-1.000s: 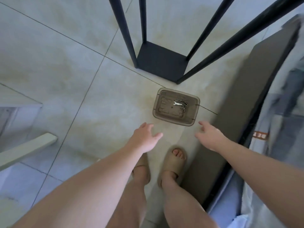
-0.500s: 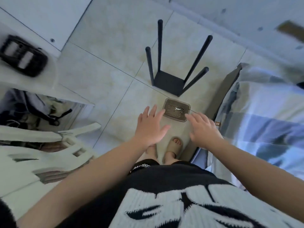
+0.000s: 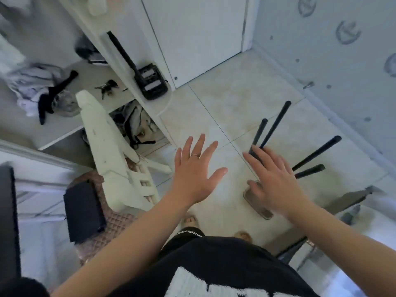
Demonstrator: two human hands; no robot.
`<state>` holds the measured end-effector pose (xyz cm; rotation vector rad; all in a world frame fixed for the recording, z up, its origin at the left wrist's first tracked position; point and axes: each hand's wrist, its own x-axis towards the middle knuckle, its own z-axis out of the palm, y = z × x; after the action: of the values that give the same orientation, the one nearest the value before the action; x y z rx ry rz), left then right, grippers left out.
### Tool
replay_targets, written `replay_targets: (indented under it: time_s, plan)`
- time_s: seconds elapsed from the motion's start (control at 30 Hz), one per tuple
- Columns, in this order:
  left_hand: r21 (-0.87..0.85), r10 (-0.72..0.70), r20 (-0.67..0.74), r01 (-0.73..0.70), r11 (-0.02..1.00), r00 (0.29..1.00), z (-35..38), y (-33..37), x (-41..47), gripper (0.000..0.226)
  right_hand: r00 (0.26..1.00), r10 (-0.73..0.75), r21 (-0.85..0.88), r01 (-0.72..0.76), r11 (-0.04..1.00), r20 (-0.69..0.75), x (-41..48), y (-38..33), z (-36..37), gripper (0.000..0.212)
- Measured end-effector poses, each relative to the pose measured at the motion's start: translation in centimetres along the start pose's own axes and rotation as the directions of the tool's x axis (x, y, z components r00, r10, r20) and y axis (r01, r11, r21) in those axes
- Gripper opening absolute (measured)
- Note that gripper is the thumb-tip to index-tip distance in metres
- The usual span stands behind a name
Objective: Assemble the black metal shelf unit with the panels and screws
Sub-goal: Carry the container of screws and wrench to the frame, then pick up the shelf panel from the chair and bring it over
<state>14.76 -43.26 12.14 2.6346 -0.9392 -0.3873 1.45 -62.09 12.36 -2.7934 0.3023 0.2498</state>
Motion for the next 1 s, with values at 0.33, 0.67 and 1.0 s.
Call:
replay_targets:
  time_s: [0.33,0.67,1.0]
  plan:
    - [-0.054,-0.149,-0.416,0.14,0.989,0.897,-10.9,-10.7,-6.7,0.071,0.904,-0.377,0.008,0.387,0.922,-0.202,4.2,-16.4,-3.9,0.071]
    - [-0.123,-0.348,-0.444,0.329,0.936,0.826,-14.1,-31.1,-16.7,0.072,0.748,-0.611,0.024,0.637,0.77,-0.259,8.3,-38.9,1.3,0.06]
    - [-0.281,-0.651,-0.055,0.614,0.738,0.757,-4.2,-44.5,-25.6,0.071,0.817,-0.554,0.071,0.551,0.832,0.158,12.3,-49.8,15.2,0.065]
